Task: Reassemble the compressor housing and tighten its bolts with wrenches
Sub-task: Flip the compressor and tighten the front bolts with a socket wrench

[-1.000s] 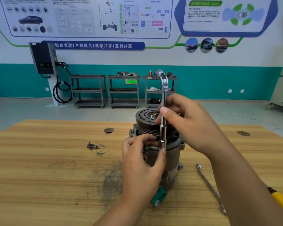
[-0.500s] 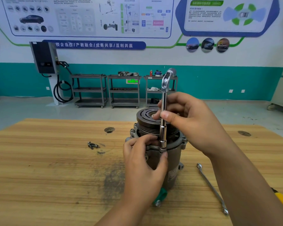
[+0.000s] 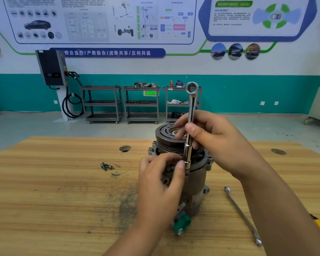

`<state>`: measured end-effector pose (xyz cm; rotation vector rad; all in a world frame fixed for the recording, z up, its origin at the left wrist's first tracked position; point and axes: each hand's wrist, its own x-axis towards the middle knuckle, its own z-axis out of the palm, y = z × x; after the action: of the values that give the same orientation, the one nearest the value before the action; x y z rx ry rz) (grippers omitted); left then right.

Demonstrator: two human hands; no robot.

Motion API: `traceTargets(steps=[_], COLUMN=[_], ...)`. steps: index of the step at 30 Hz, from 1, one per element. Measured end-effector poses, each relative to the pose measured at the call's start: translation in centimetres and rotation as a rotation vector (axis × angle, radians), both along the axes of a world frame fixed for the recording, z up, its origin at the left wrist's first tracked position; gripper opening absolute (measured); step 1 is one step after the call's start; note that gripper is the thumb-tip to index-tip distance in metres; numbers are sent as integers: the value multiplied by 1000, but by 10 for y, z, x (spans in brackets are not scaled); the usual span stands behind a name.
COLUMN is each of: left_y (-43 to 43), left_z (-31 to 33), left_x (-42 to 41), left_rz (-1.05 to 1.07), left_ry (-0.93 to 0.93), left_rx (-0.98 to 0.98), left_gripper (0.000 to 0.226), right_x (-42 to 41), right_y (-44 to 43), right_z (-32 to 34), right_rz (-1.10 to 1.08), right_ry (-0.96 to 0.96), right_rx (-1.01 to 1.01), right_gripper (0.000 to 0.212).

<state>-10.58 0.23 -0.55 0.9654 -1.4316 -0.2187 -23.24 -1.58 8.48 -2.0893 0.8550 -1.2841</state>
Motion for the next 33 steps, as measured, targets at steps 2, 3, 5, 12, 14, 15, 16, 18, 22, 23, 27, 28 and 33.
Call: traceTargets(steps=[2, 3, 5, 12, 14, 15, 16, 18, 22, 23, 27, 28, 33], left_y=[-4, -5, -5, -2, -2, -2, -2, -2, -5, -7, -19, -21, -27], left_z=[5, 6, 5, 5, 7, 9, 10, 18, 51, 60, 86, 88, 89], left_x=[3, 4, 5, 1, 0, 0, 0, 1, 4, 3, -2, -2, 4], left_rz=[-8, -17, -34, -58, -59, -52, -44, -9, -70, -135, -337, -378, -540], left_ry=[9, 11, 14, 91, 119, 131, 143, 150, 134, 132, 157, 181, 181], left_rx=[-20, -23, -18, 37, 40, 46, 50, 8, -89, -85, -12, 7, 50], left_gripper=[18, 22, 26, 14, 9, 9, 10, 12, 18, 20, 15, 14, 15], right_x=[-6, -8, -11, 0, 5, 7, 8, 10, 9, 8, 5, 3, 1], right_y=[1, 0, -1, -1, -1, -2, -2, -3, -5, -6, -6, -6, -6], right_z=[2, 2, 2, -3, -5, -5, -6, -7, -9, -9, -8, -7, -7], right_rz=[38, 47, 58, -78, -143, -169, -190, -213, -234, -245, -229, -208, -171], right_ry=[19, 33, 54, -52, -53, -61, -70, -81, -32, -34, -28, -28, -22], right_rx=[30, 39, 52, -34, -69, -83, -97, -119, -134, -132, -130, -116, -94], right_gripper=[21, 21, 22, 15, 19, 21, 23, 26, 21, 17, 20, 23, 21])
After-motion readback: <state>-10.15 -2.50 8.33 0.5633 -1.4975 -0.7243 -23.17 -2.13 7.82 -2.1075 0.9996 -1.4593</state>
